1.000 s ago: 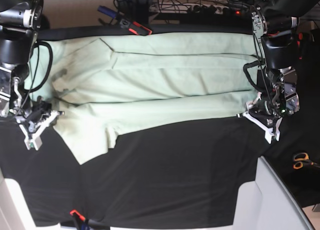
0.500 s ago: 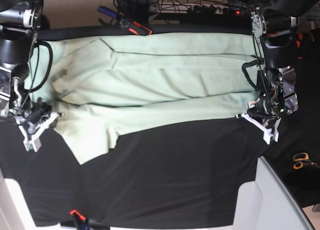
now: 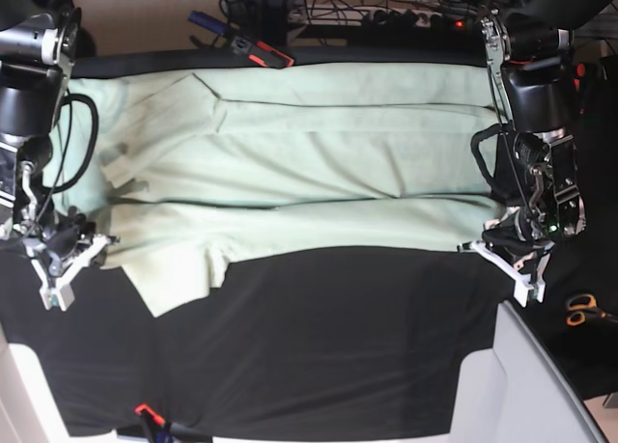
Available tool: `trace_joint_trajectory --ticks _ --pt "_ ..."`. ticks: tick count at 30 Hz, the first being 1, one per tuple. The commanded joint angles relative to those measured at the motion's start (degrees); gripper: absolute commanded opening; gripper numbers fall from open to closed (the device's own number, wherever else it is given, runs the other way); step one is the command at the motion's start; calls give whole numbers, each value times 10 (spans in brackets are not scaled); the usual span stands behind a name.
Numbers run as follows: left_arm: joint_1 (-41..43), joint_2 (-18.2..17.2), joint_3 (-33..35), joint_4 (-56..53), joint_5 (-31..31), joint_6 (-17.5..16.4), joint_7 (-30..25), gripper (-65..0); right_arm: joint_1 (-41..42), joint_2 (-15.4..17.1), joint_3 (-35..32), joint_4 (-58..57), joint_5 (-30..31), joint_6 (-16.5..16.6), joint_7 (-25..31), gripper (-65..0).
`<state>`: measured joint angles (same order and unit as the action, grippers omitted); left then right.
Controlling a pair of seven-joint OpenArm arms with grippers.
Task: Fold the T-shirt properly
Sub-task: 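Grasp the shirt edge with both grippers and pull it toward the arms, then fold the held edge back over the shirt with both grippers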
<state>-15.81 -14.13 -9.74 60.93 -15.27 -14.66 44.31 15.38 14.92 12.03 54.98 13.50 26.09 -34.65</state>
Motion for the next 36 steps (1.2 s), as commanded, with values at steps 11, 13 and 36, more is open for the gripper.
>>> trace_joint_trajectory --ticks 11,13,36 --pt "-21 -10 -2 50 -5 -1 -8 -650 24 18 3 12 8 2 38 -650" --pt "-23 -10 -2 52 -5 -1 -8 -650 25 18 3 12 8 2 39 -650" --pt "-37 -14 -2 53 1 -1 7 -650 44 51 4 12 8 3 77 -650"
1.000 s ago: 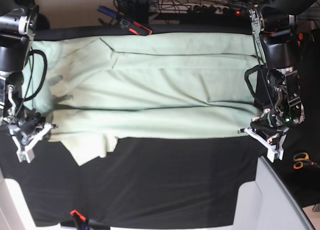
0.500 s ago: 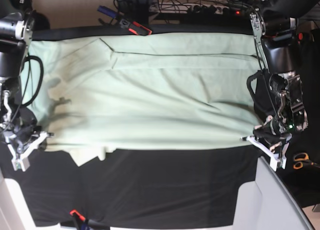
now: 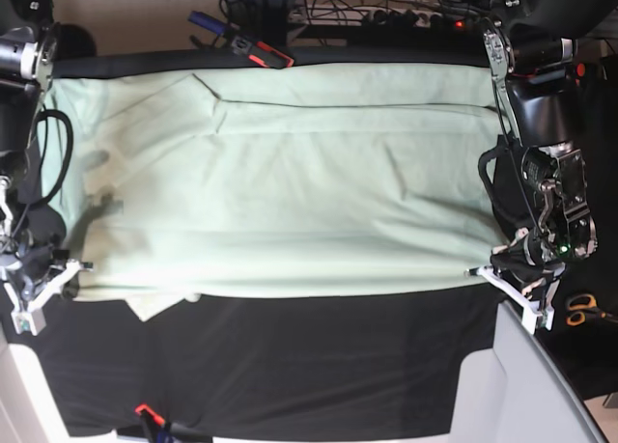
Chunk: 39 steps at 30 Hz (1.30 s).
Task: Fold the T-shirt properly
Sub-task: 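Fold the held edge back over the shirt with both grippers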
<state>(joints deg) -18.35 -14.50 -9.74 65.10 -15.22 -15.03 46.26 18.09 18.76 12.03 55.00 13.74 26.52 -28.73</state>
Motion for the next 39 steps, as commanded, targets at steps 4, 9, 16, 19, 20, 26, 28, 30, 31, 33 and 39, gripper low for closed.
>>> trace_joint_trajectory --ticks 4,9,16,19,20,26,28,30,31,33,39 --pt "-10 -10 -2 11 1 3 -12 -650 14 12 4 11 5 -1 19 -650" --pt "8 -15 -2 18 0 3 -12 -650 3 20 4 11 5 24 19 -650" --pt "63 -15 -2 61 1 3 -12 -650 -18 21 3 11 2 38 15 -650" --pt "82 -14 -2 63 1 3 -12 -650 -32 21 3 11 3 38 15 -650" --pt "87 -14 -2 63 1 3 -12 -650 -36 21 3 11 3 39 15 -650" --pt "114 -14 -2 90 1 3 15 -650 -62 21 3 11 5 39 15 -650" --pt "115 -14 -2 107 0 3 43 -650 -69 21 3 11 5 39 15 -650" --pt "129 -13 -2 123 0 3 51 -650 -76 21 4 12 5 39 15 -650" --pt "132 -13 -2 129 0 3 52 -650 -79 20 4 12 5 39 14 -650" --pt "135 -13 1 133 1 3 54 -650 -86 20 4 20 5 39 6 -650" --pt "156 -16 43 130 1 3 54 -650 -125 16 5 116 5 35 -42 -650"
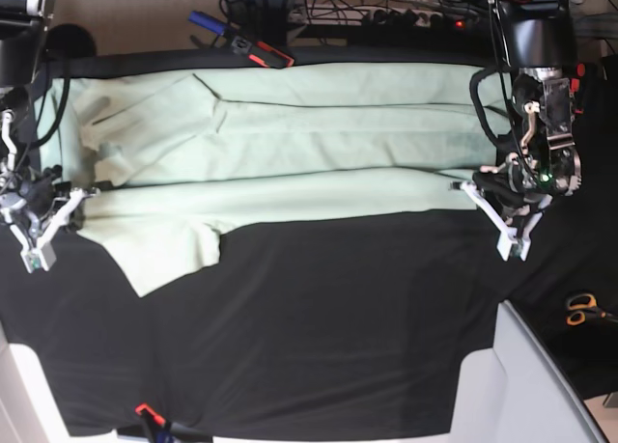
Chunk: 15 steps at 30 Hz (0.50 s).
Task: Fold the T-shirt properly
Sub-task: 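Fold the held edge back over the shirt with both grippers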
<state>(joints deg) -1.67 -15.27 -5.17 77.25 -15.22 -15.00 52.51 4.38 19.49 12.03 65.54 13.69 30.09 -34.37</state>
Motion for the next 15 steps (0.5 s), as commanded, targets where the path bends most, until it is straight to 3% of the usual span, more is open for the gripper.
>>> trace_joint_trajectory --ticks 1,15 --pt "-4 -8 -2 9 1 3 -9 -650 8 9 5 19 6 -2 5 -650" --pt "25 -27 5 10 1 4 -10 -650 -29 -10 38 60 3 -2 -35 -650"
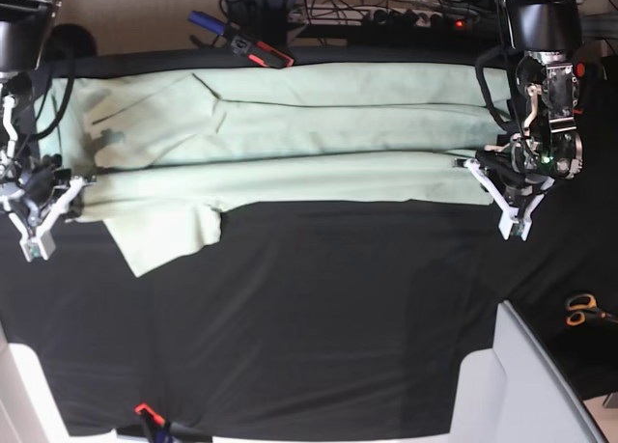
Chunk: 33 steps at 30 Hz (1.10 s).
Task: Fold the T-shirt properly
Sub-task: 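Fold the held edge back over the shirt with both grippers, then drag the folded shirt toward the arms with the right gripper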
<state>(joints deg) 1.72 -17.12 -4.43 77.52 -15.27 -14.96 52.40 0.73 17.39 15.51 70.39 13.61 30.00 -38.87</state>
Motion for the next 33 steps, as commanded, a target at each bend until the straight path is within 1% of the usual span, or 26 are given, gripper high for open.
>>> trace_joint_trajectory --ticks 1,9,12,16,19,22,24,26,27,28,29,30,31,33 --pt "-7 -11 -3 8 1 3 -8 -650 5 11 4 11 4 -1 10 -650" --pt "7 -16 -2 6 4 3 -9 -650 -5 4 4 10 4 -1 10 -650" --pt "17 -9 -2 6 54 3 -11 -650 -5 3 4 10 4 -1 10 -650" --pt "18 16 -2 6 121 1 -12 -650 -10 3 4 9 4 -1 10 -650" --pt "18 25 -2 6 138 1 -12 -650 -16 3 4 9 4 -1 10 -650" --pt "18 26 -2 6 136 1 -10 -650 -17 -3 4 9 6 -1 10 -644" --pt "15 28 -2 6 137 1 -8 -650 -21 -12 32 10 4 -1 7 -589" --pt "14 28 -2 7 138 1 -8 -650 -22 -21 58 14 4 -1 -9 -499" --pt "14 28 -2 7 138 1 -7 -628 -21 -24 68 15 4 -1 -15 -451" --pt "15 28 -3 9 138 1 -7 -588 -21 -26 73 16 4 -1 -17 -405" --pt "16 27 -3 10 138 1 -6 -536 -21 -26 73 19 4 -1 -17 -369" --pt "17 26 -5 10 138 1 3 -470 -22 -26 75 28 3 -1 -18 -340" --pt "16 26 -6 12 138 1 12 -417 -24 -26 76 39 3 -1 -19 -329" --pt "16 25 -9 32 137 1 24 -296 -25 -27 76 70 3 -1 -21 -329"
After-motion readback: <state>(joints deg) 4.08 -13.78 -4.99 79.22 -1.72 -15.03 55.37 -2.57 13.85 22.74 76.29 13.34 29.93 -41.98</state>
